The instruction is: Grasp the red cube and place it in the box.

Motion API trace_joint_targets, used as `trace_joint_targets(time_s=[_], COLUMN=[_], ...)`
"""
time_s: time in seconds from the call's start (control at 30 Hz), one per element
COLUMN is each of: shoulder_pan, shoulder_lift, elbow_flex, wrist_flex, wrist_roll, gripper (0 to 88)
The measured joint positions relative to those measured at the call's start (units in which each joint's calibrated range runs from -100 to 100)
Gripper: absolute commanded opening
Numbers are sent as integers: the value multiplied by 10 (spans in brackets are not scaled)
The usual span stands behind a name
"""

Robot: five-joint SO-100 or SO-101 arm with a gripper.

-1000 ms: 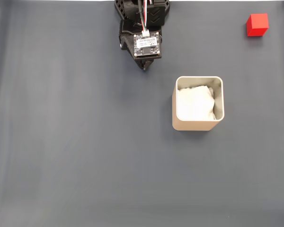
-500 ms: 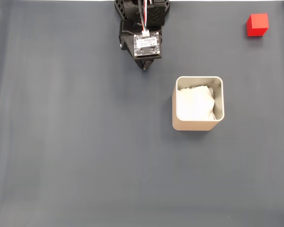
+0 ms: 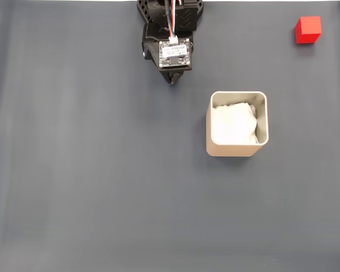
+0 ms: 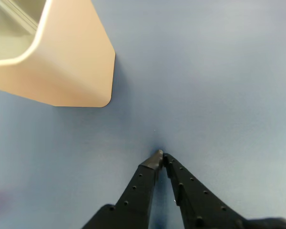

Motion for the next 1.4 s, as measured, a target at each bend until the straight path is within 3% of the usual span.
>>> trace_joint_targets(time_s=[0.17,0.7,1.13,1.4], shoulder_pan=[0,0,-15,-41], shoulder_lift=[0,5,147,244], elbow_flex=[0,-15,-219,-391], wrist_flex=[-47,-346,-357,-271], wrist_roll=[-10,-15,-29,-30], gripper=[2,2,2,2])
